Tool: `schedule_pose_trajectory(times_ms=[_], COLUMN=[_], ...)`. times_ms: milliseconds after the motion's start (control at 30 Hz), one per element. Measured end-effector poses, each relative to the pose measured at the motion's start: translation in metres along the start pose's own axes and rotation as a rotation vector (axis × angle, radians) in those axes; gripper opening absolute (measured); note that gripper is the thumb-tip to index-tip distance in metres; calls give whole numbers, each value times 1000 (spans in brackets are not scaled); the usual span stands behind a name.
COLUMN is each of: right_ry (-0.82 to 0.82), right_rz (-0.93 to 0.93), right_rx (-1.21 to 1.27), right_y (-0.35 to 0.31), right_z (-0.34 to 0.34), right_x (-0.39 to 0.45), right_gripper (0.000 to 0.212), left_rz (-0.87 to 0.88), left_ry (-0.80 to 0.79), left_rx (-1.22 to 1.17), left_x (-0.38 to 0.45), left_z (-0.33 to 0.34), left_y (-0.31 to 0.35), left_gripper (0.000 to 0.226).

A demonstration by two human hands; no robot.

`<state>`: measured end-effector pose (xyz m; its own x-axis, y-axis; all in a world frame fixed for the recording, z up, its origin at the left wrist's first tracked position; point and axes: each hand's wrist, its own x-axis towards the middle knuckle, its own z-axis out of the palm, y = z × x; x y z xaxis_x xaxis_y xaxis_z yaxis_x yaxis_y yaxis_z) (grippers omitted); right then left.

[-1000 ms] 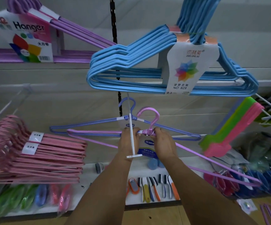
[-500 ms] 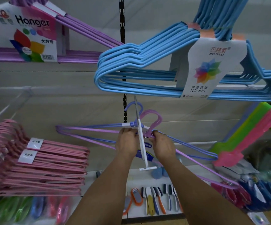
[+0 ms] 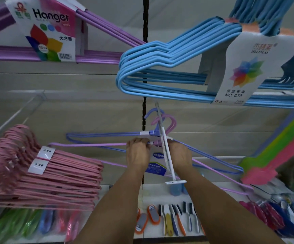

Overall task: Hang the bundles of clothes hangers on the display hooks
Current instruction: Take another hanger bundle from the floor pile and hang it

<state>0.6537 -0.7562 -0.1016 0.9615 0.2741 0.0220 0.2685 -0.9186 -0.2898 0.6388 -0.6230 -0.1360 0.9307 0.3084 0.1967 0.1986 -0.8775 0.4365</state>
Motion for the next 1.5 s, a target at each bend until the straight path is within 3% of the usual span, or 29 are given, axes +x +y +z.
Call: schedule_pose_trajectory(times_ms=[267, 367, 567, 733, 900, 1167, 1500], right_ry=[-59, -37, -5, -31, -25, -22, -33], right_rz=[17, 27, -5, -12, 38, -83, -74], right_rx=[196, 158, -3, 4, 9, -18, 81], right_y=[-6, 0, 8, 11, 9, 8, 30], right_z=[16, 26, 24, 24, 22, 21, -9], right_x=[26, 38, 53, 66, 73, 66, 31], right_gripper=[27, 26, 31, 37, 22, 18, 41], left_rz=[-95, -79, -44, -34, -52, -74, -68], left_ry=[-5, -27, -115, -46, -73, -165, -200], left_rx=[-174, -153, -70, 168, 121, 90, 122], left_x=[10, 18, 33, 39, 47, 45, 13], left_z=[18, 23, 24, 26, 30, 21, 1], left_y=[-19, -18, -13, -11, -13, -9, 9], left_gripper=[25, 28, 59, 37, 33, 46, 49])
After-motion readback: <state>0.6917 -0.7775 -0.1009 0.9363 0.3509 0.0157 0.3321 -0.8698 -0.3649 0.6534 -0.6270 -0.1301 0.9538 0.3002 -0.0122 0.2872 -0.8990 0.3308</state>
